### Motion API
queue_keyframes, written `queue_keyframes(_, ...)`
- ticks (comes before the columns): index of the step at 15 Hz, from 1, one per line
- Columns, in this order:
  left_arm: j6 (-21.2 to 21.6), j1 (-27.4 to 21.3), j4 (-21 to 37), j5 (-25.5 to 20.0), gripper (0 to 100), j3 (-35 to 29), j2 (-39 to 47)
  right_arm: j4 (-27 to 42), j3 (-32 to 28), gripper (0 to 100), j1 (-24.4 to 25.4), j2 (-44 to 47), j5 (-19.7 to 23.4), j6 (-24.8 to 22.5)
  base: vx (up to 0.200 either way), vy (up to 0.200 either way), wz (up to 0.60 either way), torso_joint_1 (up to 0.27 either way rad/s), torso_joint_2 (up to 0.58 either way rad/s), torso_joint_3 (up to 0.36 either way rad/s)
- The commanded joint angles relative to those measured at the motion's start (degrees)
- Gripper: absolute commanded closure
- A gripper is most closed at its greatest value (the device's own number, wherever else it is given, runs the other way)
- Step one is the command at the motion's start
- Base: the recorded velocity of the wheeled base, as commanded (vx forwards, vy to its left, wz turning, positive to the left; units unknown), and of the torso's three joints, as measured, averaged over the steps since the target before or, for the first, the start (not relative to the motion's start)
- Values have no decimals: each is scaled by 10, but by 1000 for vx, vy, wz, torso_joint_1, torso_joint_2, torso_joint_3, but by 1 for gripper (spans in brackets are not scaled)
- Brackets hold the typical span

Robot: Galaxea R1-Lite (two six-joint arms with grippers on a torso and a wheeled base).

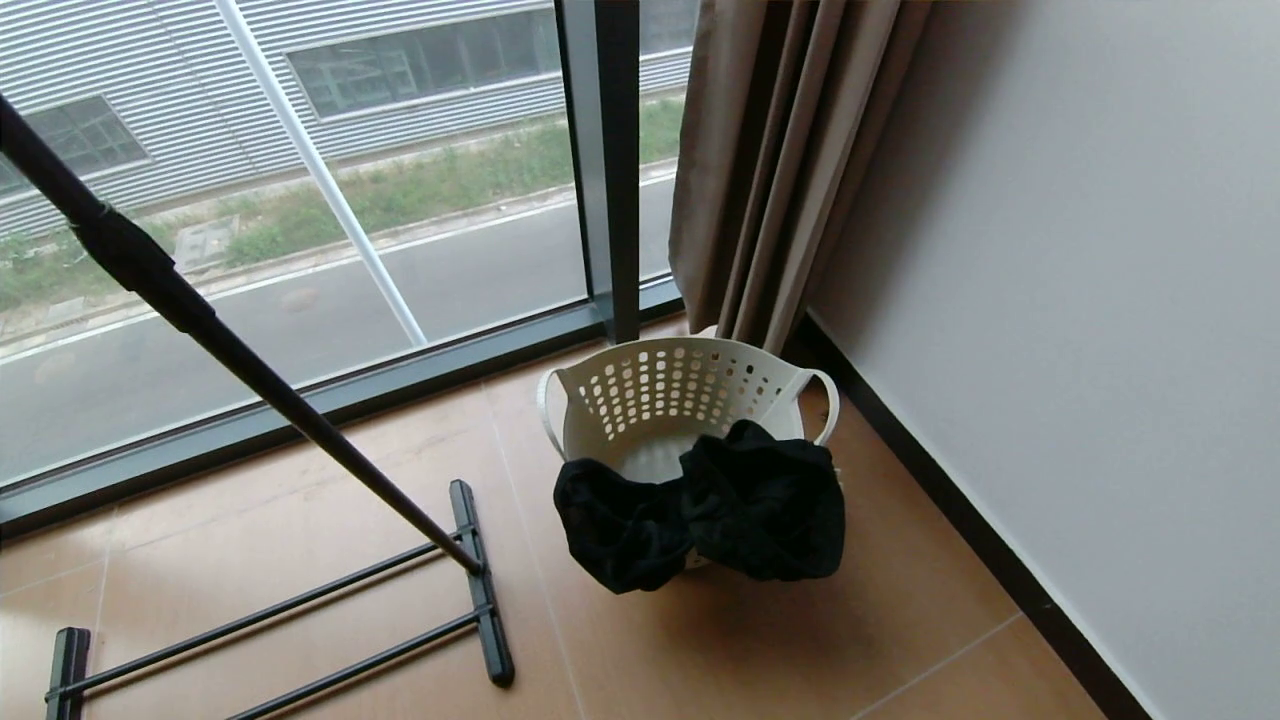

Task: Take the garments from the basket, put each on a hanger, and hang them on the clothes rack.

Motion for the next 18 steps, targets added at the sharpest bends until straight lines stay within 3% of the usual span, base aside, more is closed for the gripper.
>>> queue_keyframes(1,0,0,0,0,0,0,1,0,-1,0,0,0,0,0,0,0,0,-7,2,-198)
queue_keyframes(12,-1,0,-1,4,0,1,0,4,-2,0,0,15,1,-3,0,0,0,3,1,-198)
queue_keyframes(14,1,0,-1,3,0,2,0,2,-2,0,19,94,12,-4,0,0,0,2,2,-149)
queue_keyframes(15,-1,1,-1,4,0,2,0,-21,-15,0,51,210,33,-3,0,0,0,2,12,-61)
queue_keyframes(18,-1,1,-1,4,0,2,0,-123,-45,0,114,419,39,-1,0,0,0,0,0,0)
